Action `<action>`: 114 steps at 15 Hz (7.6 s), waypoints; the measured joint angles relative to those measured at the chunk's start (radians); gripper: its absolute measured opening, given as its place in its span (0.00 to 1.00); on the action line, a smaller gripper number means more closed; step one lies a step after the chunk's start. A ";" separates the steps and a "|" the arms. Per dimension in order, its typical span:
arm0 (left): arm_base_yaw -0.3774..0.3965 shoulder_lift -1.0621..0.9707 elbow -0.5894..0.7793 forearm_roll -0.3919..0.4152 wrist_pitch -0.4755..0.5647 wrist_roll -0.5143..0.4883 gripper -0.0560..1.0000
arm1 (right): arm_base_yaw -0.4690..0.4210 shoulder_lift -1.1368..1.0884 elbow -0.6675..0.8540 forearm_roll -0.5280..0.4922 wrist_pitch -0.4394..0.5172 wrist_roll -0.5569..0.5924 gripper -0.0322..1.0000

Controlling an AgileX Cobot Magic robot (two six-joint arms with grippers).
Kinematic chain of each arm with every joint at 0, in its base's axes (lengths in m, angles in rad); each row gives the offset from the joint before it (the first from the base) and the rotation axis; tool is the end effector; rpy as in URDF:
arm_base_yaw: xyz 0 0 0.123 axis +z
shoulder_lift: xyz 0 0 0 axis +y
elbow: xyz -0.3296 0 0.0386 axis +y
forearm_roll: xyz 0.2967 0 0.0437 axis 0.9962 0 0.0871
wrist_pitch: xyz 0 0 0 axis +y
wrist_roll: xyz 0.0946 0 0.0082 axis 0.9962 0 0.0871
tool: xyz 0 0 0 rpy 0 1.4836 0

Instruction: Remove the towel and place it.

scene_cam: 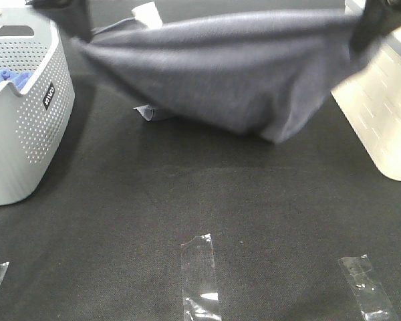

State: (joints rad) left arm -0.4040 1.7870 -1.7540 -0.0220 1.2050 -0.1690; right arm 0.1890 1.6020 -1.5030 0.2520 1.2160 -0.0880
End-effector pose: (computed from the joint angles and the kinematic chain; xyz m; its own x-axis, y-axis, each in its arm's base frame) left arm 0.4084 -0.1767 0.3838 -0.8970 0.1922 -0.3982 0.2468 0.9649 -0.0902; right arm 0.3694 0.0933 0.3788 -0.9218 -0.1751 -0.3460 -0.2611 0.9400 0.2198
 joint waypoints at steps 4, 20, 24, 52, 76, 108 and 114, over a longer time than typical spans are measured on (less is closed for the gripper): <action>-0.042 -0.196 0.291 -0.031 -0.005 -0.021 0.05 | 0.001 -0.186 0.255 0.063 -0.002 -0.021 0.03; -0.568 -0.381 0.930 -0.049 -0.128 -0.442 0.05 | 0.000 -0.582 0.953 0.122 0.002 -0.024 0.03; -0.574 -0.381 0.933 -0.044 -0.103 -0.524 0.22 | 0.000 -0.582 0.955 0.095 0.002 -0.023 0.27; -0.104 -0.020 0.462 0.086 -0.658 -0.264 0.74 | 0.000 -0.084 0.246 0.114 -0.233 -0.077 0.51; -0.104 0.340 0.094 0.308 -0.440 -0.260 0.74 | 0.069 0.808 -0.374 0.010 -0.520 -0.161 0.48; -0.003 0.548 -0.057 0.167 -0.550 -0.290 0.70 | 0.069 0.793 -0.558 -0.359 -0.203 0.100 0.03; -0.003 0.628 -0.129 0.145 -0.545 -0.288 0.64 | 0.069 0.793 -0.558 -0.359 -0.203 0.100 0.03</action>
State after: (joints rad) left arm -0.4070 2.4150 -1.8830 0.1230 0.6600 -0.4570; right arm 0.2580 2.3950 -2.0610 -0.1070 1.0130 0.0120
